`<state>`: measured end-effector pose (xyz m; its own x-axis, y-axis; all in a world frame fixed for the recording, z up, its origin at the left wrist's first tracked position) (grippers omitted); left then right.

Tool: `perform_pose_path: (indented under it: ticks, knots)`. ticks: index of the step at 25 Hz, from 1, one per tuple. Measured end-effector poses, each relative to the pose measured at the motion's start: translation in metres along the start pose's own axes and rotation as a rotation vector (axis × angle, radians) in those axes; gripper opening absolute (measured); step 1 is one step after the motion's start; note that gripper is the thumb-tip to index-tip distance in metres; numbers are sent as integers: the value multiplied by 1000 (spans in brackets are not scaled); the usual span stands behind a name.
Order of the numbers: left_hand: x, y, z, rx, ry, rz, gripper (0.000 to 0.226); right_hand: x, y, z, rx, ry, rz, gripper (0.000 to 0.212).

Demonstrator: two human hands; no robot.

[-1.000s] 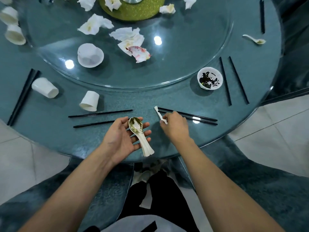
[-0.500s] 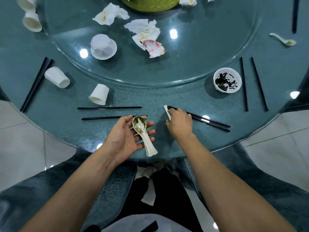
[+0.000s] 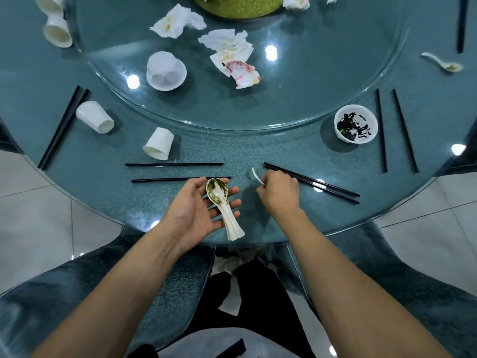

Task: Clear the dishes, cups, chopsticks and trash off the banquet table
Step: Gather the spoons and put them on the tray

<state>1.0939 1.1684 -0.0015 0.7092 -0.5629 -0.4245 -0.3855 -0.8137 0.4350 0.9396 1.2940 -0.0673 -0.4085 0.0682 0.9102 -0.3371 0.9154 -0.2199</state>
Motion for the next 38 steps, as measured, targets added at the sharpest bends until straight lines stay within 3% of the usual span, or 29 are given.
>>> perform_pose_path:
  ticks: [6,11,14,20,26,31,38]
  knots:
    - [-6,-2,-3,5,-18,14,47,9,10,-15,-68,42,213,12]
    - [-11,-5,-5,13,-30,26,46,15,26,-35,-221,83,661,5]
    - [-14,-6,-6,19,-29,27,45,26,30,-49,-299,102,955,14]
    - [-21,-4,-9,15,-28,34,47,52,24,-71,-375,112,1303,12]
    - [-32,-4,-13,8,-52,14,43,72,3,-96,-270,67,1324,9]
    - [-42,-7,-16,4,-85,-13,36,67,-3,-111,-308,146,1036,19]
    - [-45,-13,-20,10,-155,63,30,69,-10,-135,-298,176,841,20]
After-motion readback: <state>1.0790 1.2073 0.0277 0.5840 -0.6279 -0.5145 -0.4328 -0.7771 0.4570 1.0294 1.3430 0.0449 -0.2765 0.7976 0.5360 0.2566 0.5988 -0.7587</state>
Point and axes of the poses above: each hand's wrist, its own z-axis towards the middle knuckle, its own x-axis out of the back of the hand, y = z × x, the point moved 5 cm from there along z, towards the middle knuckle, and after that the axes turned 1 degree about -z, right-handed, at the moved point
